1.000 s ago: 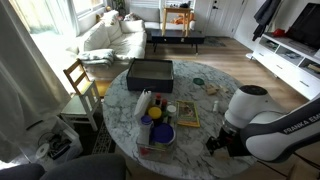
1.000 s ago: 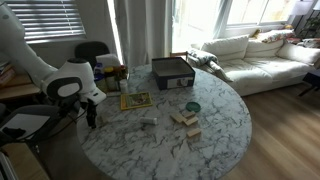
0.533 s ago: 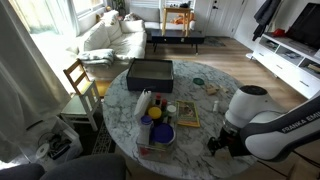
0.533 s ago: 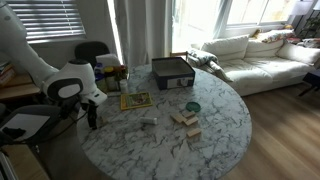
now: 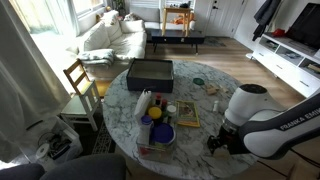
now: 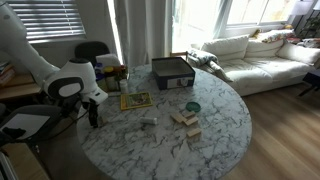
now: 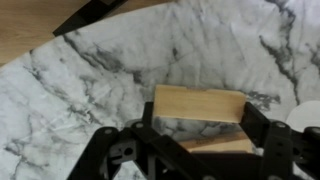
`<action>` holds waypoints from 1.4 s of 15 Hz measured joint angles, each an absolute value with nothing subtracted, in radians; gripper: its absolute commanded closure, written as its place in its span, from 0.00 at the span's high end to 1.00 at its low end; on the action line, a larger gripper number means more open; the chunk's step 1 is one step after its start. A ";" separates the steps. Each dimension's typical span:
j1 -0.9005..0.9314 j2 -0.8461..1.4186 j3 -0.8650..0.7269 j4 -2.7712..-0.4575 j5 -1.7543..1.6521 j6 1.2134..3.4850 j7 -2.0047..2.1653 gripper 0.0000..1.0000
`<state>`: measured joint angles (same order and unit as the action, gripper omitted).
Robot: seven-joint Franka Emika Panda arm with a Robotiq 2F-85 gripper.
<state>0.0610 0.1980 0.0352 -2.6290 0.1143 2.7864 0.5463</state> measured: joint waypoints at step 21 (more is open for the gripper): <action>0.119 0.209 -0.038 -2.494 -0.191 2.675 0.495 0.59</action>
<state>0.1193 0.2094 -0.0380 -2.4945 -0.1911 2.6745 0.4951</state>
